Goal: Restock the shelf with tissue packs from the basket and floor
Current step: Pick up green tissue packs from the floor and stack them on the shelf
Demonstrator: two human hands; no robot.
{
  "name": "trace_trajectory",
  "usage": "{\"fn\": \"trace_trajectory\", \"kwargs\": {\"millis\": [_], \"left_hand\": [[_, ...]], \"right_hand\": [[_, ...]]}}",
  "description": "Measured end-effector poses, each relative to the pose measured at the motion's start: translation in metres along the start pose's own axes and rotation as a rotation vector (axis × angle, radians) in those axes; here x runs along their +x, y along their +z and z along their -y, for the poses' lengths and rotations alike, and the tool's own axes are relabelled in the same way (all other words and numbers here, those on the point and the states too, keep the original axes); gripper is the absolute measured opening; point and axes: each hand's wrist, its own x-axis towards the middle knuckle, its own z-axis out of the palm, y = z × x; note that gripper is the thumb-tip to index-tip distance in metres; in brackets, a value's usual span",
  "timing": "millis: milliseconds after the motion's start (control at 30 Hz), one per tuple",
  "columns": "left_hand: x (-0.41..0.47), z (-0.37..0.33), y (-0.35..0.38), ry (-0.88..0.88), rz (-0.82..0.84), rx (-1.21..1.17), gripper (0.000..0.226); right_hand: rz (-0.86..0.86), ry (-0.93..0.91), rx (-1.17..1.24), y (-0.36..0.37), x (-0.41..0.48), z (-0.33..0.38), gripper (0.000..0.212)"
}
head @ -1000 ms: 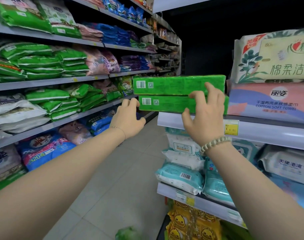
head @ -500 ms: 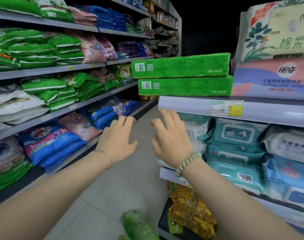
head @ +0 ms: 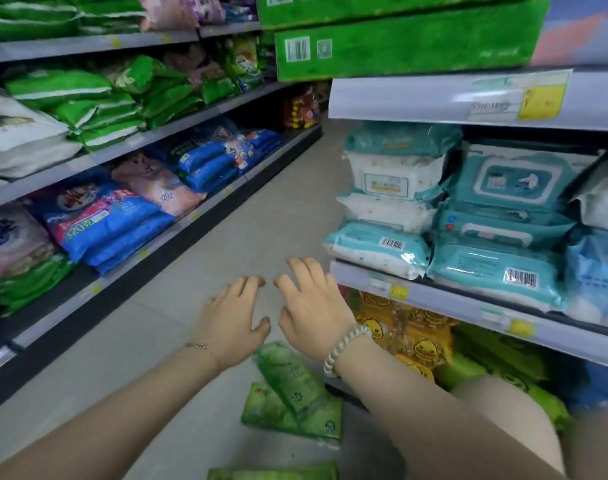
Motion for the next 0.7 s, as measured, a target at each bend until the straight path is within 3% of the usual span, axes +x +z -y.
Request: {"fn": "trace_trajectory", "kwargs": {"millis": [433,700], "left_hand": [[-0.037,0.012,0.087,-0.135,0.209,-0.001,0.051],[-0.059,0.024,0.131,-0.213,0.332,-0.022,0.055]], "right_hand": [[0.39,0.024,0.159,0.085,-0.047,0.029,0.049],[0.552,0.29,0.292,0.127,-0.068,0.046,0.047]]}}
